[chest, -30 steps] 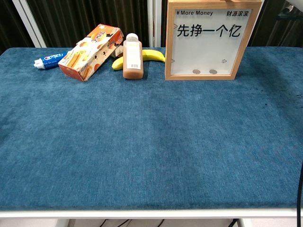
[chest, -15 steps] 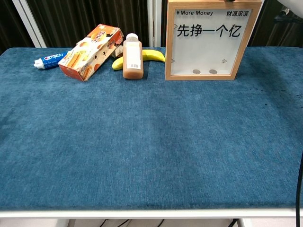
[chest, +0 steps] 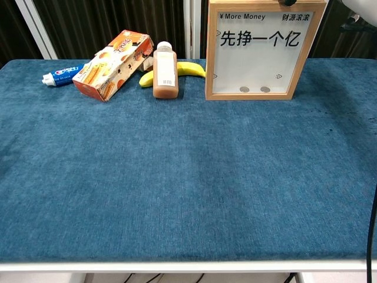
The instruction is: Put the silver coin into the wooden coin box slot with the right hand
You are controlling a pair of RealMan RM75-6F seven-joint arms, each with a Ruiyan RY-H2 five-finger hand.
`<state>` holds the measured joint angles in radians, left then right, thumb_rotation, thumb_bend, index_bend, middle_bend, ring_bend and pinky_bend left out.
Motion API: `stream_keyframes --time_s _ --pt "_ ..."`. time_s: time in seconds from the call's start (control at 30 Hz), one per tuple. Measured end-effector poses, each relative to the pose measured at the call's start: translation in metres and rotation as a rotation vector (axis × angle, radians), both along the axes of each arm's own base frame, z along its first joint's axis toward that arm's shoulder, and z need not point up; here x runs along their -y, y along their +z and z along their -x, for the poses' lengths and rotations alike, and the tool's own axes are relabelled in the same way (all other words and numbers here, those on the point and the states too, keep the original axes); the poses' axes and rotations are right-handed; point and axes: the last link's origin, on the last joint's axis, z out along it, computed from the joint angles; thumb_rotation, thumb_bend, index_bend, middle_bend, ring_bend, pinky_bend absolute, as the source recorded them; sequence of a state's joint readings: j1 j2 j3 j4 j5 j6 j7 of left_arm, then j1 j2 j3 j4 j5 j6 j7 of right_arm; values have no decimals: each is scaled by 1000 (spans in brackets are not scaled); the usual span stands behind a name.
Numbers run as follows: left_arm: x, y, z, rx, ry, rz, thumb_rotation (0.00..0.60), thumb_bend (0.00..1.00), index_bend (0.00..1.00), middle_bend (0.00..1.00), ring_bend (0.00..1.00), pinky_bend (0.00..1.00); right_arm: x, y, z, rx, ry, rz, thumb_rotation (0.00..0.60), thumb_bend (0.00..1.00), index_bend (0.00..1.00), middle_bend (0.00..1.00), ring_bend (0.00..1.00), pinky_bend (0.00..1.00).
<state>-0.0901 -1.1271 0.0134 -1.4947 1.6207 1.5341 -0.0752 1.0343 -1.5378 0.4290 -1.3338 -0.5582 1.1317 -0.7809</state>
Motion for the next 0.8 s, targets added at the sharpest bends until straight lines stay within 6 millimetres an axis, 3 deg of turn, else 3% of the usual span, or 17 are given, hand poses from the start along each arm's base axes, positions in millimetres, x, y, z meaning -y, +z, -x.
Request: stream_keyframes --time_s 0.03,0.13,0.37,0.53,0.67,0.8 --pt "0 0 0 0 0 0 600 124 25 0 0 0 0 0 0 2 0 -1 600 371 91 3 0 0" --pt "0 0 -1 0 -1 -1 600 124 26 0 0 0 -1 2 0 11 2 -2 600 368 5 0 0 0" --pt "0 1 -2 2 -4 -4 600 124 26 0 0 0 -9 15 0 41 32 11 600 367 0 0 0 0" --pt "0 1 -4 1 -8 -8 600 124 26 0 0 0 -32 39 11 67 84 37 600 364 0 0 0 0" --pt "0 0 -6 -5 -17 -12 600 124 26 0 0 0 -65 63 37 43 122 62 600 390 0 0 0 0" --pt "0 -2 -8 -15 -24 -19 600 124 26 0 0 0 -114 83 91 -8 124 98 600 389 0 0 0 0"
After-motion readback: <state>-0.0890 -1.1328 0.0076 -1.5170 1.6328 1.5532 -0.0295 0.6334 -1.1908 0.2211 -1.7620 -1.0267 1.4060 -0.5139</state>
